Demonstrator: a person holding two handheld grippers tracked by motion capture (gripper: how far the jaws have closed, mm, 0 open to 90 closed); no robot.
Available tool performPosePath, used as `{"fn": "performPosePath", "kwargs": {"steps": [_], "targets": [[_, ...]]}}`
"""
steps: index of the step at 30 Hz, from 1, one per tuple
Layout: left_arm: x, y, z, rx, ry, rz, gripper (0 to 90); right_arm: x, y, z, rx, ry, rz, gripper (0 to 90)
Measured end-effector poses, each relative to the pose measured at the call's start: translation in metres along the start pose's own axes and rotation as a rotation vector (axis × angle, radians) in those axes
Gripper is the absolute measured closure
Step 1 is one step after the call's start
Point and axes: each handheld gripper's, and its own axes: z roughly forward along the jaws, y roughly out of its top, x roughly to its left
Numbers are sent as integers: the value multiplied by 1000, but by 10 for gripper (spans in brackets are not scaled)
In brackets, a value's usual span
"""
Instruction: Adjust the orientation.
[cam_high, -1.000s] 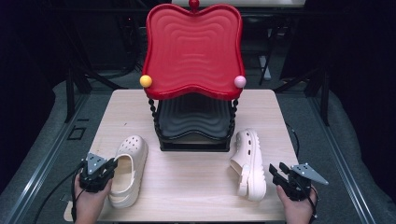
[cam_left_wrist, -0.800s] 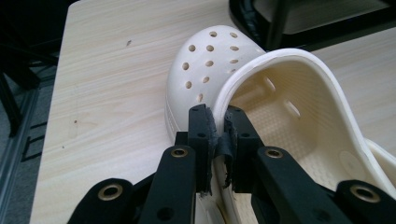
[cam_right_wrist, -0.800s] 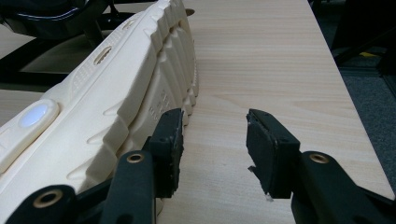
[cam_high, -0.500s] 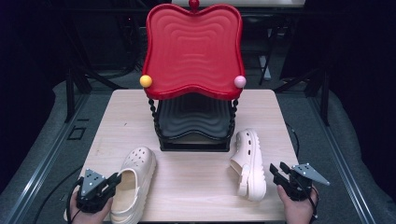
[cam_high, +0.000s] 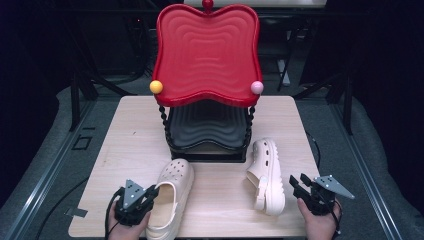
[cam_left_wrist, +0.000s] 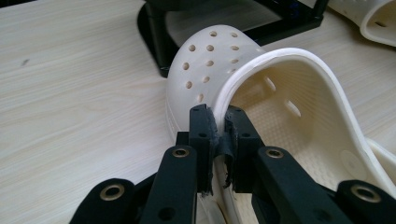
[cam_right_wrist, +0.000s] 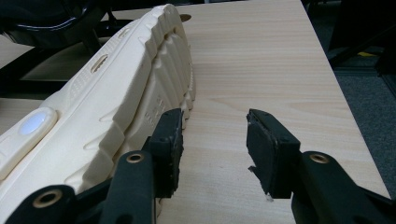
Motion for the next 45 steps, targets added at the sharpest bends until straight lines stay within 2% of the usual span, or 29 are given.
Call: {"fn": "performPosePath", "kwargs": {"steps": [4, 6, 7, 10, 12, 14, 16, 19, 21, 24, 27, 36, 37, 41, 43, 45], "targets": [[-17, 4, 16, 13, 1, 18, 829, 0, 0, 0, 4, 3, 3, 558], [-23, 6, 22, 11, 15, 25, 827, 0, 0, 1, 3, 5, 1, 557], [-25, 7, 24, 9, 15, 21, 827, 0, 0, 0, 17, 7, 0, 557], [-33, 11, 34, 8, -4, -7, 820, 0, 0, 0, 0, 3, 0, 556], [-36, 12, 34, 2, 4, 7, 820, -1, 0, 0, 0, 3, -1, 556], [-39, 13, 38, -2, -16, -9, 817, -1, 0, 0, -1, 5, 0, 555], [-42, 13, 39, -8, -13, 0, 812, 0, 0, 0, -2, 5, 0, 555], [-43, 13, 39, -11, -14, -4, 800, 0, 1, 0, -3, 6, -3, 555], [-43, 13, 38, -15, -36, -21, 787, 1, 1, 0, -4, 9, -3, 555], [-44, 13, 38, -13, -37, -17, 787, 1, 1, 0, -7, 10, -3, 554], [-46, 14, 37, -5, -64, -33, 784, 1, 1, 0, -6, 9, -2, 554], [-50, 13, 34, -6, -72, -29, 770, 1, 1, 0, -3, 13, -3, 554], [-50, 12, 34, -8, -72, -28, 767, 1, 0, 1, -20, 11, -2, 554], [-48, 12, 33, -14, -86, -26, 742, 1, 1, -1, -8, 9, -7, 554], [-43, 12, 27, -37, -104, -26, 728, 2, 1, -2, -16, 8, -12, 555], [-41, 13, 24, -39, -98, -26, 708, 3, 2, -3, -20, 14, -13, 562]]}}
